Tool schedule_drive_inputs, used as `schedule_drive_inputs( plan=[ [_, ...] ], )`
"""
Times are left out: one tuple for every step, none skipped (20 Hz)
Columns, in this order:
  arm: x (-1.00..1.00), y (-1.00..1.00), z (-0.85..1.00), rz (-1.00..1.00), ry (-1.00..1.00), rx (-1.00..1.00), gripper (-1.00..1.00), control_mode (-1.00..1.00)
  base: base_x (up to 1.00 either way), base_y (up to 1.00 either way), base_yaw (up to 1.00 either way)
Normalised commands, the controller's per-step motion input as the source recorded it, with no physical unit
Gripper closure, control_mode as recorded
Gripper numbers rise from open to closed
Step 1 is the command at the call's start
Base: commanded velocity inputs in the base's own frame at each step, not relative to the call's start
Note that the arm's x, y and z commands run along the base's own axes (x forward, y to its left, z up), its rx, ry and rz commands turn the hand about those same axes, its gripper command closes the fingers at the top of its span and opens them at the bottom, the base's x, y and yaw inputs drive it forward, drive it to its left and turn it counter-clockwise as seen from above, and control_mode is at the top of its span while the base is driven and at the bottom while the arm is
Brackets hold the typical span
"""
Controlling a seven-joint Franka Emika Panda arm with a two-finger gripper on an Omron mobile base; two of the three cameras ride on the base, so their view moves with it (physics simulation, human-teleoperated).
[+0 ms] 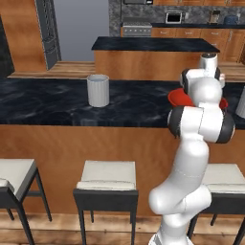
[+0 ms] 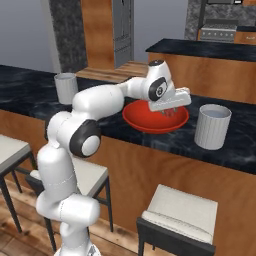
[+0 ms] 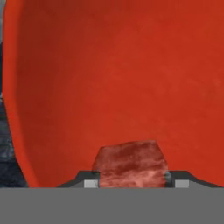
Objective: There are four ice cubes in the ice bowl. Place two ice cubes in each glass of water.
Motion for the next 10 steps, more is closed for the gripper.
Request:
schedule_drive_inputs(
  plan=[
    [-0.91, -0.13, 0.00, 0.00, -0.23, 0.00, 1.00, -1.00, 0.00, 0.00, 0.00],
    [-1.00, 0.00, 0.16, 0.00, -0.33, 0.00, 1.00, -1.00, 0.00, 0.00, 0.00],
    [-1.00, 0.00, 0.24, 0.00, -0.31, 0.00, 1.00, -1.00, 0.00, 0.00, 0.00],
    [-1.00, 0.00, 0.31, 0.01, -0.27, 0.00, 1.00, -1.00, 0.00, 0.00, 0.00],
    [-1.00, 0.00, 0.39, 0.04, -0.22, -0.05, 1.00, -1.00, 0.00, 0.00, 0.00],
    [-1.00, 0.00, 0.46, 0.05, -0.19, -0.09, 1.00, -1.00, 0.00, 0.00, 0.00],
    [-1.00, 0.00, 0.54, 0.02, -0.17, -0.15, 1.00, -1.00, 0.00, 0.00, 0.00],
    [-1.00, 0.09, 0.54, 0.03, -0.18, -0.23, 1.00, -1.00, 0.00, 0.00, 0.00],
    [-1.00, 0.04, 0.44, 0.00, -0.22, -0.30, 1.00, -1.00, 0.00, 0.00, 0.00],
    [-1.00, 0.10, 0.54, 0.00, -0.13, -0.19, 1.00, -1.00, 0.00, 0.00, 0.00]
  ],
)
